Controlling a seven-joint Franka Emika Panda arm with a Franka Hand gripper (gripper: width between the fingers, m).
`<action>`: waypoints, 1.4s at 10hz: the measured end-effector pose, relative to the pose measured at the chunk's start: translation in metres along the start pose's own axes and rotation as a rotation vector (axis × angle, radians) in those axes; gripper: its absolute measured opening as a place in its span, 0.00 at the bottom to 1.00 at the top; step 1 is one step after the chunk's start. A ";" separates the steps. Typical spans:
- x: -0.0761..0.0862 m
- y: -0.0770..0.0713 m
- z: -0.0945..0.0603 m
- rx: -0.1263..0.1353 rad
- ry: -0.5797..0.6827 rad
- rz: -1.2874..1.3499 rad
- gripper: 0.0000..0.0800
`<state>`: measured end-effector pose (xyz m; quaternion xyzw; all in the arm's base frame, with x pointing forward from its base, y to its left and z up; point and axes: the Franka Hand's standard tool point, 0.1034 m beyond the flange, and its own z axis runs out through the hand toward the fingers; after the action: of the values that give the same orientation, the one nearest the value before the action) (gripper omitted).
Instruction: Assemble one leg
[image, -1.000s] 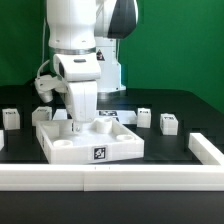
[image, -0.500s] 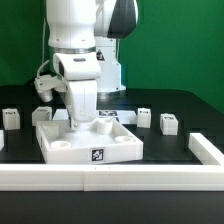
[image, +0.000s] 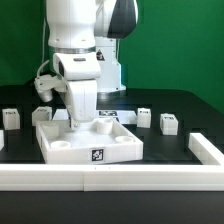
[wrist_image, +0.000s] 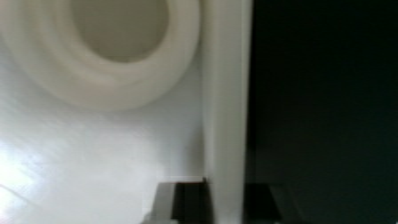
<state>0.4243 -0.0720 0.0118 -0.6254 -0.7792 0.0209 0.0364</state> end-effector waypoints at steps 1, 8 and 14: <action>0.015 0.005 0.001 -0.004 0.005 0.062 0.08; 0.093 0.083 -0.003 -0.075 0.037 0.234 0.08; 0.120 0.092 -0.003 -0.072 0.039 0.232 0.08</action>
Offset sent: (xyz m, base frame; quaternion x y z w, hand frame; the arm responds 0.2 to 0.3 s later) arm 0.0312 0.0565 -0.0113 -0.0090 0.0114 0.0609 0.9980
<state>0.4886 0.0649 0.0111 -0.7126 -0.7009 -0.0151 0.0264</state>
